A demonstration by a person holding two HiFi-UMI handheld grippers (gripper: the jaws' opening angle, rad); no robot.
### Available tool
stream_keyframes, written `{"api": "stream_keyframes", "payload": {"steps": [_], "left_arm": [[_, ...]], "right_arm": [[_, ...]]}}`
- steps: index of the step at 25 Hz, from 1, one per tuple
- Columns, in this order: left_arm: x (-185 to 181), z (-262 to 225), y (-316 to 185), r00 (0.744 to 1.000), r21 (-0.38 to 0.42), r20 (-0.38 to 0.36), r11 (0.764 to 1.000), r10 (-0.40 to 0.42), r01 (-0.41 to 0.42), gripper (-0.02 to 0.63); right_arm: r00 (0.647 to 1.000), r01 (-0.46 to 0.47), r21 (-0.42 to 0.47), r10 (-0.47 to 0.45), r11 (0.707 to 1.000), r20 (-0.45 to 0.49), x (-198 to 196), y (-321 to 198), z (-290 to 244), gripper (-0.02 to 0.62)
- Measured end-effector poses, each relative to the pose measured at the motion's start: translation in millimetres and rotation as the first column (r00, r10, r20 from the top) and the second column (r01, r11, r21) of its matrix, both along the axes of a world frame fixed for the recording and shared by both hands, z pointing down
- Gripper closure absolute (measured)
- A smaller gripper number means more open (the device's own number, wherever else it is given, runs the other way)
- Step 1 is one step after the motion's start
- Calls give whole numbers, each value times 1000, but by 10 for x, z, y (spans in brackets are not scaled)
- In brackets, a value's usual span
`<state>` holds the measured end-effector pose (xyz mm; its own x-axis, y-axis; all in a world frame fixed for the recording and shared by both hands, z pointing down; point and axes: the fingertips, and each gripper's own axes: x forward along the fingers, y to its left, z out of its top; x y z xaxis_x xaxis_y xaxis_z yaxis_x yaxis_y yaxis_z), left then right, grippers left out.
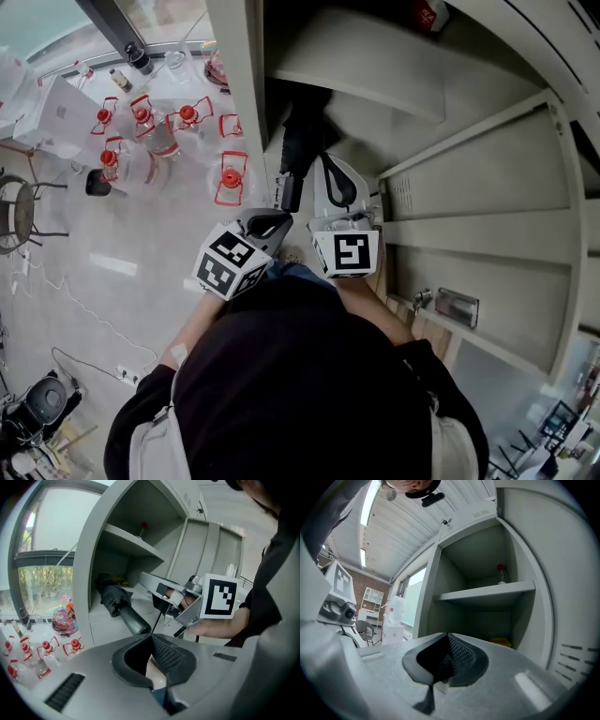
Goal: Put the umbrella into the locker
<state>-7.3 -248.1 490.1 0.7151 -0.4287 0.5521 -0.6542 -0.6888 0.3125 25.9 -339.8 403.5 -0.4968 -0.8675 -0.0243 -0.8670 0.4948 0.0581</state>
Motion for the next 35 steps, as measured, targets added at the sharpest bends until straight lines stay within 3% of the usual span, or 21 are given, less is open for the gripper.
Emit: {"api": "stream_keyframes", "payload": {"steps": [7, 11, 21, 28, 31, 35], "left_arm": [[25, -55, -362, 999, 80, -15, 996, -40, 41, 600], [40, -80, -662, 998, 150, 20, 987, -58, 54, 600], [40, -61, -1216, 993, 187, 54, 978, -101, 89, 600], [28, -69, -1311, 989, 217, 50, 968, -138, 125, 600], [8, -231, -1317, 985, 276, 7, 947, -172, 163, 600], [-33, -619, -1305, 971, 411, -72, 881, -226, 236, 600]], "right_arm": [[999, -18, 16, 19, 1000, -43, 65, -109, -48, 592], [998, -51, 10, 52, 999, -39, 135, -198, -52, 592], [993, -105, 8, 105, 994, -55, 271, -358, -77, 592], [993, -107, 19, 108, 994, -54, 273, -379, -109, 592], [993, -107, 23, 108, 994, -49, 261, -360, -139, 592], [992, -114, 48, 116, 992, -47, 278, -304, -233, 592]]}}
